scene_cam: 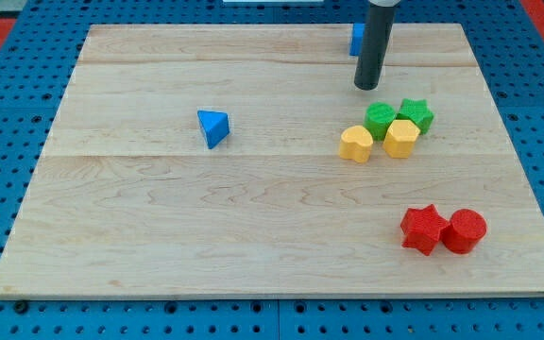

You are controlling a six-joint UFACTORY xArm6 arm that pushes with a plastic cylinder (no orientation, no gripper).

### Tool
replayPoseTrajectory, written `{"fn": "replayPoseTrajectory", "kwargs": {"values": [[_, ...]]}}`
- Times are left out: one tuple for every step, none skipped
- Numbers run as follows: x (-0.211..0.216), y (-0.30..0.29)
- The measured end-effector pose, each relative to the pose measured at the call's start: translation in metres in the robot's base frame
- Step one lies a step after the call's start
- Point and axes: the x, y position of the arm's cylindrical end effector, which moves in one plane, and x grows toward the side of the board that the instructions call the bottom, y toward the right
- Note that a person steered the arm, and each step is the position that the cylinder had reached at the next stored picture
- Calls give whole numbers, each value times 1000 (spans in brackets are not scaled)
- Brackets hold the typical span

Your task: Move the blue cube into the blue triangle

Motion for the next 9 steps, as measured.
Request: {"fn": "replayPoseTrajectory", "kwargs": {"values": [[0, 4], [0, 34], [-6, 118], [-40, 154], [-101, 138], [-130, 75], [-101, 13], [-89, -49], [-54, -19]]}}
